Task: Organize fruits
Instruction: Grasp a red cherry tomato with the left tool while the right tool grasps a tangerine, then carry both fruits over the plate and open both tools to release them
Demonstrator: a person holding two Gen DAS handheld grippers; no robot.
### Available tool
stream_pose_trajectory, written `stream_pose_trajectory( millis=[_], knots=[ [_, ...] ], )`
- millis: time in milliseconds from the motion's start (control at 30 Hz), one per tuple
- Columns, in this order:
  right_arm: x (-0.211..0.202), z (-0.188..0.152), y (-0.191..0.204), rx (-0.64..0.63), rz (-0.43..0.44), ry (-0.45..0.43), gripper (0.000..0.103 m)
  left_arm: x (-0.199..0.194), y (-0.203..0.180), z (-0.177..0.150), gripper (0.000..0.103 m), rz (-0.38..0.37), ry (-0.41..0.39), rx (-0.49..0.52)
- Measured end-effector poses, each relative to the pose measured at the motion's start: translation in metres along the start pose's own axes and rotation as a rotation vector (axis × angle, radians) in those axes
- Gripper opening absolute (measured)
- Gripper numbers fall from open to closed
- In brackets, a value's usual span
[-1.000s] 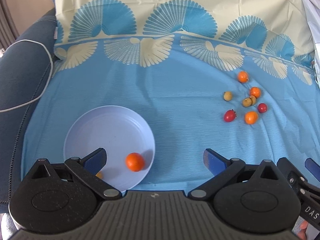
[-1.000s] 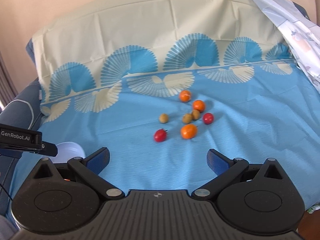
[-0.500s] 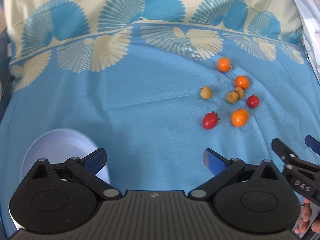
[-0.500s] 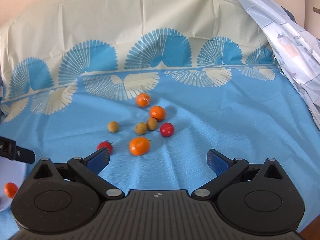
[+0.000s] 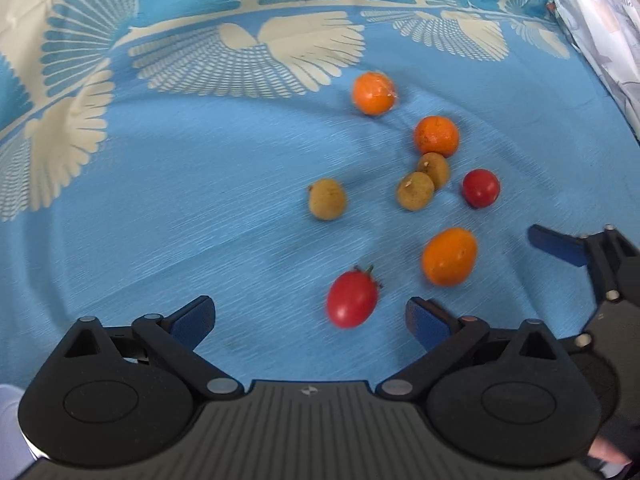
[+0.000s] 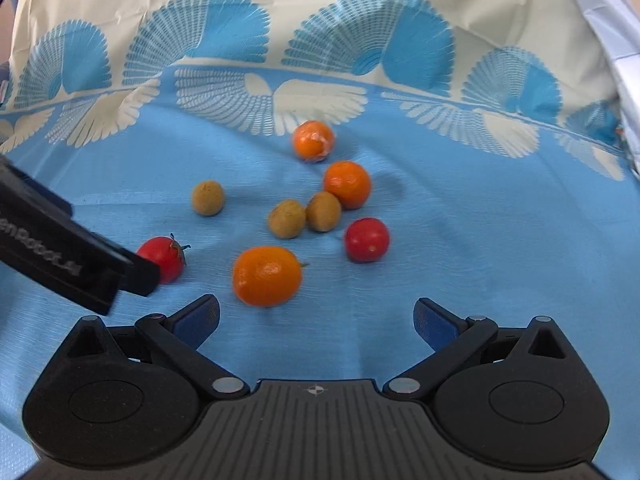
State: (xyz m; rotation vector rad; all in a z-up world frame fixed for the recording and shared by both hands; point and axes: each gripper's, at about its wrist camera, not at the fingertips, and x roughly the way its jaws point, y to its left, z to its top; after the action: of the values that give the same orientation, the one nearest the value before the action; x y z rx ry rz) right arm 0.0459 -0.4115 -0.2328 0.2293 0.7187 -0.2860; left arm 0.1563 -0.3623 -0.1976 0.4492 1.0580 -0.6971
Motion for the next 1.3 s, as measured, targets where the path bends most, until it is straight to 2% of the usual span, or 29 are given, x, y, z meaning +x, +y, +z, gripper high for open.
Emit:
stream_pose_trajectory(
  millis=[33, 67, 100, 133, 167, 200, 233, 333, 467, 700, 900, 1167, 1300],
  knots=[
    [0.005, 0.001, 0.003, -0.014, 0.009, 0.002, 0.102, 0.002, -0.002, 0.002, 0.078, -0.014, 0.006, 0.000],
    [0.009, 0.001, 0.006, -0.025, 0.016, 0.002, 0.102, 0.005, -0.003, 0.004, 0.050, -0.027, 0.017, -0.004],
    [0.012, 0.001, 0.009, -0.042, 0.024, -0.006, 0.099, 0.007, -0.004, 0.006, 0.038, -0.047, 0.036, -0.014],
    [0.014, 0.001, 0.012, -0.058, 0.031, -0.016, 0.094, 0.008, -0.004, 0.005, 0.030, -0.061, 0.044, -0.031],
    [0.014, 0.001, 0.014, -0.072, 0.052, -0.021, 0.076, 0.006, -0.003, 0.004, 0.030, -0.062, 0.035, -0.044],
    [0.013, 0.001, 0.015, -0.070, 0.090, -0.029, 0.050, 0.004, -0.003, 0.002, 0.030, -0.063, 0.028, -0.048],
    [0.009, 0.001, 0.015, -0.059, 0.107, -0.044, 0.042, 0.002, -0.002, 0.000, 0.030, -0.061, 0.024, -0.053],
    [0.004, -0.002, 0.017, -0.058, 0.078, -0.045, 0.041, -0.009, 0.003, -0.008, 0.030, -0.041, 0.018, -0.089],
    [-0.014, -0.004, 0.009, 0.019, 0.032, -0.016, 0.041, -0.040, 0.021, -0.022, 0.030, -0.018, 0.008, -0.174],
    [-0.085, -0.004, 0.019, 0.062, 0.050, -0.063, 0.041, -0.120, 0.056, -0.064, 0.030, 0.084, -0.034, -0.271],
    [-0.153, 0.000, 0.063, 0.070, 0.163, -0.101, 0.041, -0.194, 0.089, -0.114, 0.030, 0.146, -0.065, -0.349],
    [-0.234, 0.001, 0.145, -0.013, 0.355, -0.127, 0.041, -0.282, 0.127, -0.189, 0.030, 0.211, -0.121, -0.455],
    [-0.268, -0.009, 0.179, -0.065, 0.421, -0.130, 0.041, -0.314, 0.140, -0.225, 0.030, 0.228, -0.135, -0.506]
  ],
)
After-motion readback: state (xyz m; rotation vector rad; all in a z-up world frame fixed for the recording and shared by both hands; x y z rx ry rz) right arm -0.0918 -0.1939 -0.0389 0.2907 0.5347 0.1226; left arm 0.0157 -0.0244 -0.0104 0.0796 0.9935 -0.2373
